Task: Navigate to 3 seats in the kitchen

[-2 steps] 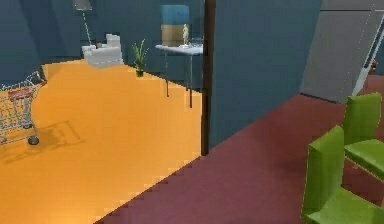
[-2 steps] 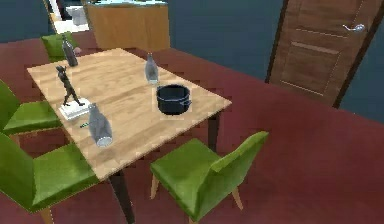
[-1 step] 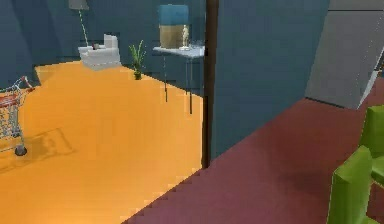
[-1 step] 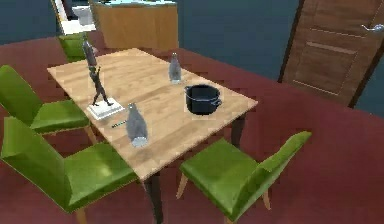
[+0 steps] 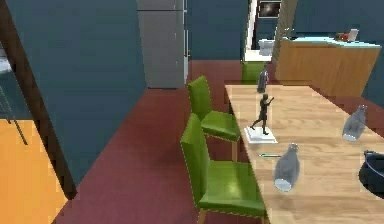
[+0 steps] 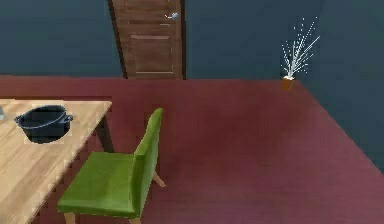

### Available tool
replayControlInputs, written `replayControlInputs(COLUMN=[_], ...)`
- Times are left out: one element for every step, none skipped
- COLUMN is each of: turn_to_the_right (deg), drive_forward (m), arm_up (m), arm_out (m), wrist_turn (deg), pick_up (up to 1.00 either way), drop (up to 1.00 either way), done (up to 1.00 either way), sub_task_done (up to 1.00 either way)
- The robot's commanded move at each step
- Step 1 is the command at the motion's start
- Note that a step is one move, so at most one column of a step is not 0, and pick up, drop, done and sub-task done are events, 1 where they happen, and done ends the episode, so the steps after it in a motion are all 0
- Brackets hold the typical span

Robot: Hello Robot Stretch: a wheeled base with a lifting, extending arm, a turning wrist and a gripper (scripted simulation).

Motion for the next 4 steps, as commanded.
replayControlInputs(turn_to_the_right=[12.0,0.0,-45.0,-6.0], drive_forward=[0.00,0.00,0.00,0.00], arm_up=[0.00,0.00,0.00,0.00], arm_out=[0.00,0.00,0.00,0.00], wrist_turn=[0.0,0.0,0.0,0.0], pick_up=[0.00,0.00,0.00,0.00], drop=[0.00,0.00,0.00,0.00], done=[0.00,0.00,0.00,0.00], sub_task_done=[0.00,1.00,0.00,0.00])
